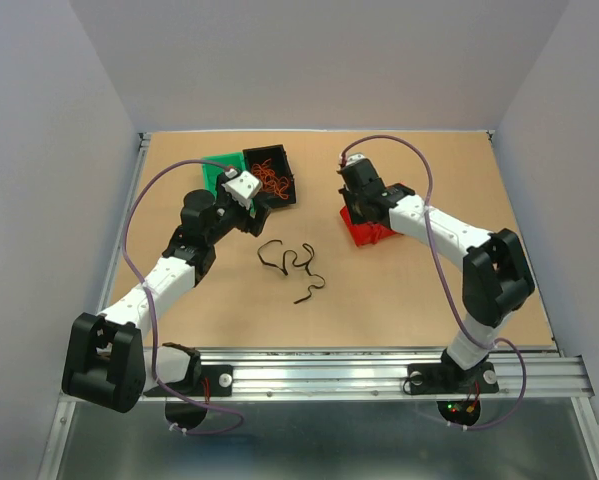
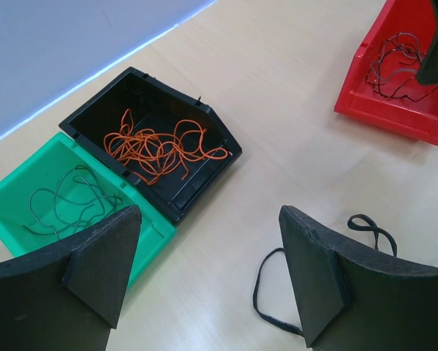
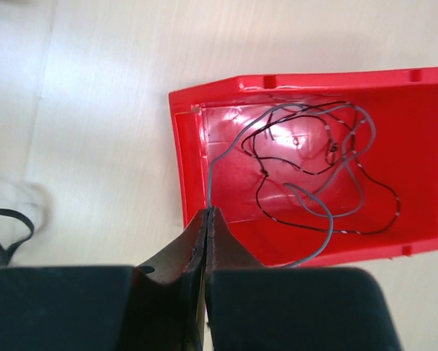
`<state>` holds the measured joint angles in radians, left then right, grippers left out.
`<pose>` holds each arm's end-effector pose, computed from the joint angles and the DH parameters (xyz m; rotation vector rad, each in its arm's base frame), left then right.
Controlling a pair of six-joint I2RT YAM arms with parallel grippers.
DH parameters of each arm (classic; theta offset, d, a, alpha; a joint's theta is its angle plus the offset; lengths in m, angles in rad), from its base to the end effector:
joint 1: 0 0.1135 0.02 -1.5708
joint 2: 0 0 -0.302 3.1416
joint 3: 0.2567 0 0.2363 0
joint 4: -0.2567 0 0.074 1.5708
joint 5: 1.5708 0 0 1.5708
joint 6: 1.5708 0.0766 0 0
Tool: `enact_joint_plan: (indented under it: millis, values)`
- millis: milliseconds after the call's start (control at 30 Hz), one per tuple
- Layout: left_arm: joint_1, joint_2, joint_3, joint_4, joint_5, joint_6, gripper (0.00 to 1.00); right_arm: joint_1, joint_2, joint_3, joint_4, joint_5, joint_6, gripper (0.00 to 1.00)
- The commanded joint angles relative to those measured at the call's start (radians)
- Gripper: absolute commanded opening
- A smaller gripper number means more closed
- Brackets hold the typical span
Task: Untangle the cables
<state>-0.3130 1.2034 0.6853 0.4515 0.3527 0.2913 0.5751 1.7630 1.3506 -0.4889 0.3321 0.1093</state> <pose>0.2633 -0.1130 0.3246 0.7398 1.4659 -0.3050 0.3509 0.1977 0.2585 -0.4185 2.3715 -0.0989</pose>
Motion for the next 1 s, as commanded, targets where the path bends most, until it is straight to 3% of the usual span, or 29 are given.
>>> enact_joint_plan:
  millis: [0,300,433,700,733,800,967]
  values:
    - [-0.006,-0.015,0.042,0.03,0.031,0.023,0.88,-0.006,-0.118,0.079,0.05,0.048,0.044,0.01]
    - [-0.029,-0.021,0.034,0.023,0.057,0.046,0.88,-0.004,-0.309,0.324,0.062,-0.181,0.055,0.01]
    - [-0.031,-0.044,0.02,0.023,0.132,0.06,0.89,-0.003,-0.329,0.459,0.091,-0.399,0.081,0.01]
    - [0.017,-0.183,-0.061,0.124,0.143,-0.036,0.94,0.015,-0.298,0.484,0.167,-0.617,0.162,0.01]
    - [0.085,-0.214,-0.063,0.166,0.033,-0.113,0.95,0.044,-0.28,0.426,0.215,-0.642,0.168,0.0]
    - [0.11,-0.214,-0.058,0.168,-0.07,-0.151,0.95,0.052,-0.263,0.418,0.233,-0.63,0.165,0.0]
    - [0.228,-0.197,-0.024,0.176,-0.208,-0.263,0.89,0.109,-0.168,0.436,0.28,-0.584,0.162,0.01]
